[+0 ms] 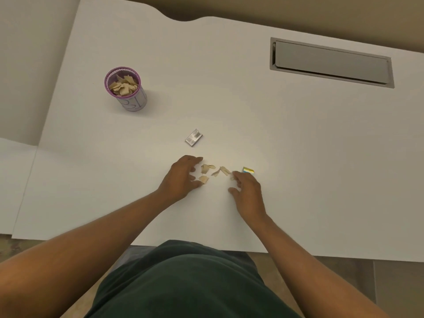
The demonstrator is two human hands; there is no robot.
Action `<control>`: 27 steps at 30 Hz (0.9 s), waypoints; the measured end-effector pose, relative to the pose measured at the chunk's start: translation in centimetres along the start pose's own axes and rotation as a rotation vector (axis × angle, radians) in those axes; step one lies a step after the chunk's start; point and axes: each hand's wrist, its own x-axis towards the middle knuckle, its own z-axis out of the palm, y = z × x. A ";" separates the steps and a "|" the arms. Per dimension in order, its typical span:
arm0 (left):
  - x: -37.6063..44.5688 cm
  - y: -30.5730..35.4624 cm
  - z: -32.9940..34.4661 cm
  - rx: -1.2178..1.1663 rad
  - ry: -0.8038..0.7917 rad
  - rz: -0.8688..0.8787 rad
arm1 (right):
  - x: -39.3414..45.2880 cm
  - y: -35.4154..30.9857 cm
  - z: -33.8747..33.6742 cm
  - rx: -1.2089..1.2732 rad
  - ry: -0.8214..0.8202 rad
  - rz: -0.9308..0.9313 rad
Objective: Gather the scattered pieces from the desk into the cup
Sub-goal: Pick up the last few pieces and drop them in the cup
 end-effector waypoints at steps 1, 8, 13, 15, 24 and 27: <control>0.2 0.3 0.2 -0.034 -0.003 0.006 | 0.5 -0.7 0.6 0.005 -0.028 -0.014; 0.4 -0.3 -0.3 0.173 -0.003 0.131 | 1.8 -2.4 1.5 -0.064 0.084 -0.216; 0.3 0.0 0.1 0.406 -0.122 0.164 | 2.7 -2.6 2.0 -0.203 -0.095 -0.172; 0.4 0.8 0.9 0.458 -0.091 0.189 | 2.7 -3.0 2.7 -0.239 -0.126 -0.239; 1.0 1.5 1.0 0.722 -0.093 0.129 | 3.0 -4.0 4.1 -0.409 -0.089 -0.275; 1.2 1.2 1.1 0.759 -0.107 0.117 | 3.2 -4.2 4.0 -0.488 -0.091 -0.354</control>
